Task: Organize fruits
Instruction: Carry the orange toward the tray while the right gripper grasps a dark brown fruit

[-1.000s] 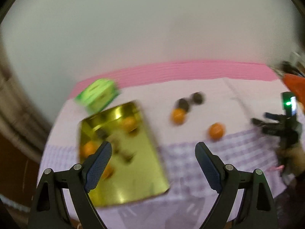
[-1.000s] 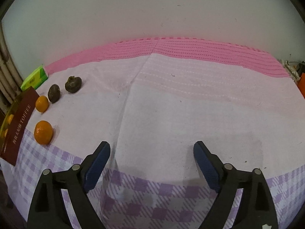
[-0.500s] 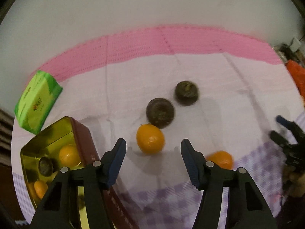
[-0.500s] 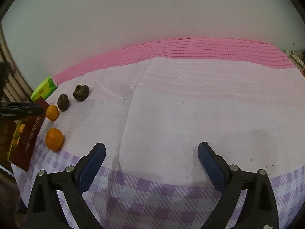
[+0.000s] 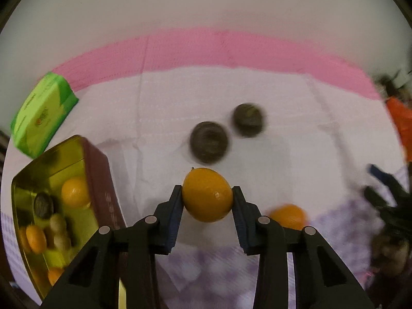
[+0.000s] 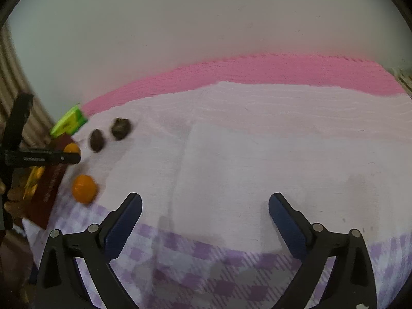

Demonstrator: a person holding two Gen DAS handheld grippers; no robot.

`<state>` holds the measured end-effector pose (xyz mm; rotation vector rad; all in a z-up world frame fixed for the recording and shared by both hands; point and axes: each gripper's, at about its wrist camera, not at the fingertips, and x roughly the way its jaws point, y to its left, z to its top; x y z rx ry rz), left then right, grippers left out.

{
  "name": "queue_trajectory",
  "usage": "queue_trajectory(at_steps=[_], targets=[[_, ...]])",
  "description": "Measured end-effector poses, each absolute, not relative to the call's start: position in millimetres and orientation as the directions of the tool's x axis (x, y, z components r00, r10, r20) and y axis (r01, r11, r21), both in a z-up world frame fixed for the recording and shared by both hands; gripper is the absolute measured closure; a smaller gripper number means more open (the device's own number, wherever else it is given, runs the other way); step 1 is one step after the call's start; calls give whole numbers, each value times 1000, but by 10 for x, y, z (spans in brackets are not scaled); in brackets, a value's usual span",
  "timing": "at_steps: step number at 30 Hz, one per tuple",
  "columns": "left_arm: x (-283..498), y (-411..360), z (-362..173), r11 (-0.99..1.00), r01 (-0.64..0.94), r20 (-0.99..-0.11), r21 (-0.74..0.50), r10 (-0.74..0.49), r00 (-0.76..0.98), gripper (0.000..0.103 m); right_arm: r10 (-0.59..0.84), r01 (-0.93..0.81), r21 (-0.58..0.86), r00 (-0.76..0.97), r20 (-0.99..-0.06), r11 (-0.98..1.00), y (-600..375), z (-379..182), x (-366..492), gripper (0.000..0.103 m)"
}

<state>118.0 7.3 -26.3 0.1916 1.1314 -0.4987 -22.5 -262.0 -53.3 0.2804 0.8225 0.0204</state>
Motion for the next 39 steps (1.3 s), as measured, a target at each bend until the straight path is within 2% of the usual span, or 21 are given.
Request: queue_trajectory(at_steps=[8, 11, 21, 23, 24, 30, 39], targets=[[622, 433, 98, 882, 418, -864, -218, -374, 336, 65, 336, -278, 198, 651, -681, 940, -2101, -185, 513, 15], [509, 591, 203, 892, 383, -855, -240, -381, 351, 65, 374, -398, 141, 604, -704, 907, -1841, -209, 878, 18], [275, 985, 409, 919, 317, -852, -232, -350, 390, 65, 372, -548, 42, 509, -776, 836, -1325, -518, 1572, 24], [254, 1041, 427, 921, 309, -849, -240, -353, 393, 65, 358, -554, 41, 478, -802, 832, -1281, -596, 1635, 47], [248, 1078, 435, 921, 302, -847, -247, -356, 395, 65, 341, -549, 38, 461, -820, 835, -1263, -659, 1661, 62], [220, 1310, 417, 931, 249, -837, -268, -353, 419, 65, 303, -457, 40, 518, -800, 888, -1411, -558, 1237, 64], [147, 1532, 242, 945, 198, -848, -259, -321, 421, 65, 174, -104, 139, 637, -751, 985, -2395, -452, 191, 63]])
